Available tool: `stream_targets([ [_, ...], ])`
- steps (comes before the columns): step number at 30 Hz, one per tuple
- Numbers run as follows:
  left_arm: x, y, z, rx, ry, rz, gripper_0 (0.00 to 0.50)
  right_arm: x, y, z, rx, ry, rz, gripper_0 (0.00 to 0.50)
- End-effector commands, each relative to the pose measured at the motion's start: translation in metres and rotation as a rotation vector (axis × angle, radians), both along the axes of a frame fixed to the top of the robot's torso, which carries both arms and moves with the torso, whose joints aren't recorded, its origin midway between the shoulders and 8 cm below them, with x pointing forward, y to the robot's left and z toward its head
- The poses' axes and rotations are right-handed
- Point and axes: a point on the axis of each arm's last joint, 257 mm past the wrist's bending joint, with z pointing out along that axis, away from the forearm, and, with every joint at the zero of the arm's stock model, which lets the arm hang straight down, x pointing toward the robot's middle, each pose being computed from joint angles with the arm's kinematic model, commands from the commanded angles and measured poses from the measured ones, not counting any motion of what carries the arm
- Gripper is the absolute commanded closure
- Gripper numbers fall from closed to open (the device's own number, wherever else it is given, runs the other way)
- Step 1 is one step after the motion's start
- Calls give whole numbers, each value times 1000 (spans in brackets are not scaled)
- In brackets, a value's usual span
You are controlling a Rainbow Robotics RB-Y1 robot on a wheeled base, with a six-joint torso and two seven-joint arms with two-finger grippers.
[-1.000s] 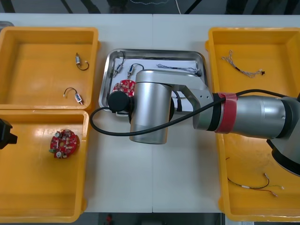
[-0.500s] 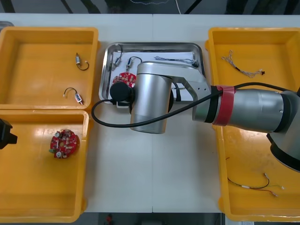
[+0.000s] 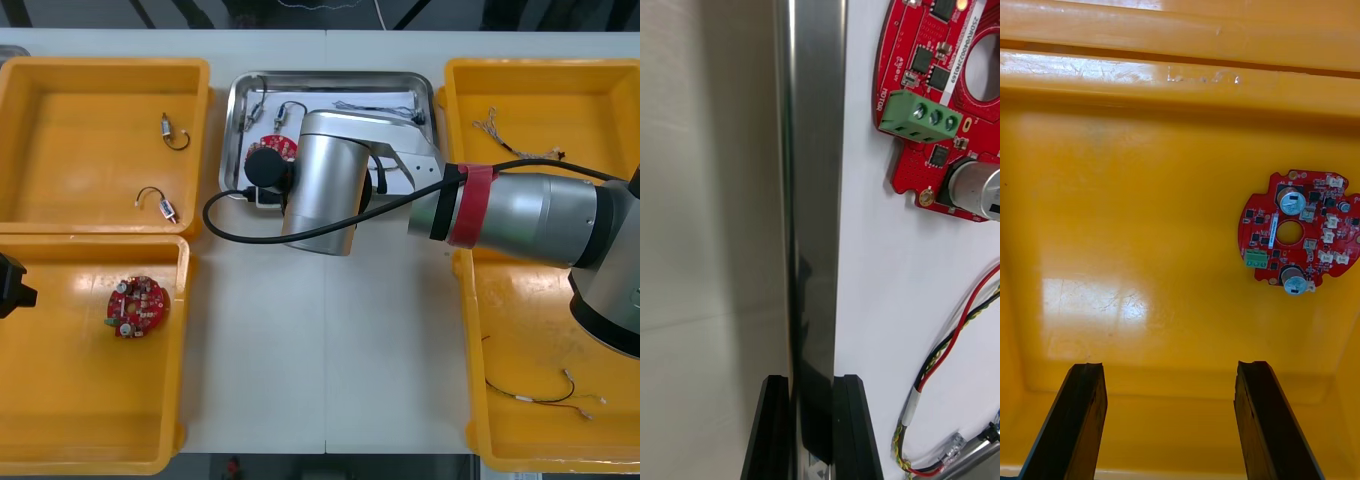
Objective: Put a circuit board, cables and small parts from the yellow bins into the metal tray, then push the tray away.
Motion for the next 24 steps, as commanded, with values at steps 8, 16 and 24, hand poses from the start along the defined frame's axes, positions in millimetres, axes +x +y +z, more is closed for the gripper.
stream_targets([
  [8, -1, 13, 15, 71, -26, -57, 0, 38, 36, 45, 68, -79, 70, 500],
  [16, -1, 13, 15, 71, -26, -57, 0, 54, 36, 47, 75, -98, 82, 500],
  [24, -1, 13, 15, 71, -26, -57, 0, 68, 30, 49, 76, -116, 87, 500],
])
